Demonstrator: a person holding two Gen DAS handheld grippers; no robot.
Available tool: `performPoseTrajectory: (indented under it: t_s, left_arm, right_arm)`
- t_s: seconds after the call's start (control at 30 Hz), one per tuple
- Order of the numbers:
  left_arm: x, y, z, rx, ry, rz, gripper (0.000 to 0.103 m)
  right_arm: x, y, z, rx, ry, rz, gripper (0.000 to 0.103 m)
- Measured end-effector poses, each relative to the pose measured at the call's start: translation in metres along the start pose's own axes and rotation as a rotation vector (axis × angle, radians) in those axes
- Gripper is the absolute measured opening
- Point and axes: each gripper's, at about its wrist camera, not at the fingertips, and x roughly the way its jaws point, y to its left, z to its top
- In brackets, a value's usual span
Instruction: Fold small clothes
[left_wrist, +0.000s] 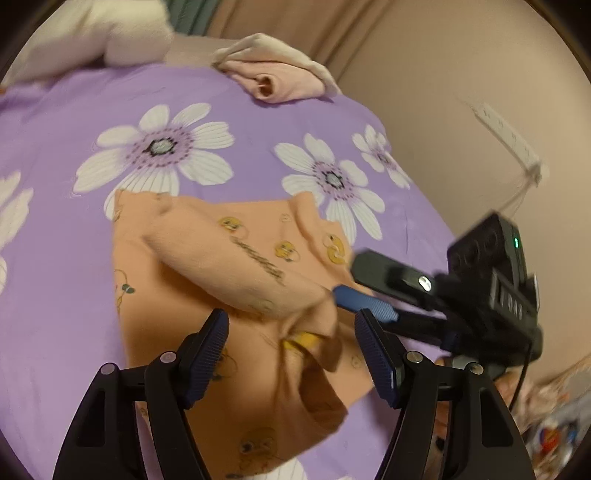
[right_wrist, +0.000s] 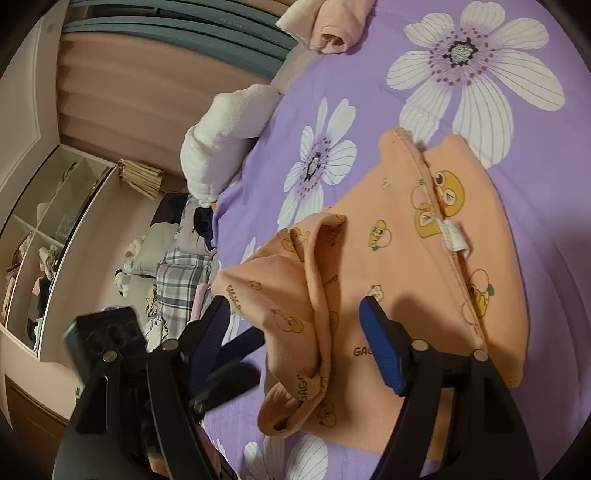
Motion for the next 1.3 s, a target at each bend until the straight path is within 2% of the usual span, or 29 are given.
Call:
performPoseTrajectory:
  t_s: [0.1,0.23,0.33,0.47,0.6,0.7,0.8,0.87,0.93,1.07,1.2,1.27,1.3]
  left_arm:
    - [0.006,0.017,0.012,-0.090,-0.011,-0.069,0.069]
    - [0.021,0.024,0.029,-0.159,-0.028,-0.178,0.069]
    - [0.026,0.018,0.041,-0.153,-0.047,-0.201,0.069]
    - [0.019,0.016,0.046,-0.142,-0.081,-0.204,0.069]
    - [0.006,0.030,0.036,-0.149,-0.088,-0.143,0.069]
    - [-0.007,0.044,0.019,-0.156,-0.084,-0.096,0.069]
    - [-0.021,0.056,0.001,-0.162,-0.083,-0.063,0.069]
    - [-0.029,0.062,-0.013,-0.167,-0.079,-0.046,0.069]
    - [-0.036,0.065,-0.027,-0.168,-0.080,-0.033,0.069]
    - [-0.041,0.068,-0.044,-0.176,-0.070,-0.027,0.069]
    - [-0.040,0.074,-0.055,-0.197,-0.053,-0.044,0.069]
    - [-0.039,0.077,-0.059,-0.211,-0.044,-0.050,0.069]
    - [-0.038,0.079,-0.059,-0.218,-0.039,-0.051,0.069]
  right_arm:
    - [0.007,-0.001,0.005,-0.010,0.021,0.005,0.077]
    - [0.007,-0.011,0.015,0.070,-0.020,0.069,0.079]
    - [0.000,-0.017,0.019,0.105,-0.051,0.107,0.080]
    - [-0.006,-0.025,0.021,0.133,-0.061,0.102,0.081]
    - [-0.006,-0.027,0.022,0.130,-0.048,0.093,0.081]
    - [0.004,-0.019,0.024,0.083,-0.010,0.044,0.081]
    - [0.020,-0.009,0.025,0.005,0.025,-0.036,0.081]
    - [0.033,-0.004,0.027,-0.055,0.042,-0.131,0.080]
    - [0.046,-0.001,0.029,-0.103,0.063,-0.218,0.077]
    - [0.067,0.004,0.031,-0.189,0.094,-0.286,0.066]
    - [0.078,0.013,0.031,-0.251,0.118,-0.263,0.060]
    - [0.086,0.012,0.032,-0.248,0.146,-0.221,0.055]
    - [0.090,0.010,0.033,-0.235,0.149,-0.228,0.051]
